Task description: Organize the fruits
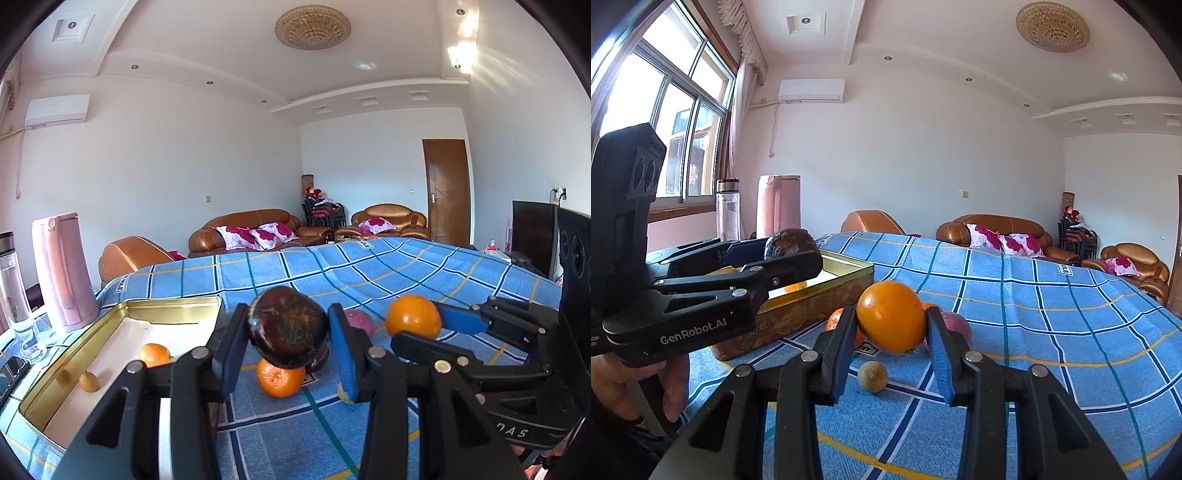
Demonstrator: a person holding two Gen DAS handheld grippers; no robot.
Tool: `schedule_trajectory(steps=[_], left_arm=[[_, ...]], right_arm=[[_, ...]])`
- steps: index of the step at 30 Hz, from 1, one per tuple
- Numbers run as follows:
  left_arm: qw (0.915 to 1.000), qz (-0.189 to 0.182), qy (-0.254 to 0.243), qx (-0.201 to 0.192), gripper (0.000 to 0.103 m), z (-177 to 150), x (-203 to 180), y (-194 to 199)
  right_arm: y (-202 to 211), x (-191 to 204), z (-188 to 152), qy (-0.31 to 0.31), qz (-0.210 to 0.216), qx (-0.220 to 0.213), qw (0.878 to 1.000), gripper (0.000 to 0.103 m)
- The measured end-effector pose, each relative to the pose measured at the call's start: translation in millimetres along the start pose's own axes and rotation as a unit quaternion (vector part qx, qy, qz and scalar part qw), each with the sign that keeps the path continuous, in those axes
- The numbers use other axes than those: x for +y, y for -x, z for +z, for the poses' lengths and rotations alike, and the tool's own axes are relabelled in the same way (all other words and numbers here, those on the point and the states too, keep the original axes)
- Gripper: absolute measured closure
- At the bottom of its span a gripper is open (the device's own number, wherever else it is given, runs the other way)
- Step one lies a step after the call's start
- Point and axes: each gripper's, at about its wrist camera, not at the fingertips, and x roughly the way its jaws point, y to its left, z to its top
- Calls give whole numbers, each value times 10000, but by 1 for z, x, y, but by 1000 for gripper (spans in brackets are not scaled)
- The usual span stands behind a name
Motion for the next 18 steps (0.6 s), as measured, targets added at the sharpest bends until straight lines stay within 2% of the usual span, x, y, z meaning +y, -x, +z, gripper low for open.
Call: schedule_trajectory(steps=[18], left_arm=[[9998, 171, 73, -56, 59, 5, 12, 7]], right_arm=[[3, 24, 20, 99, 286, -99, 9995, 63]])
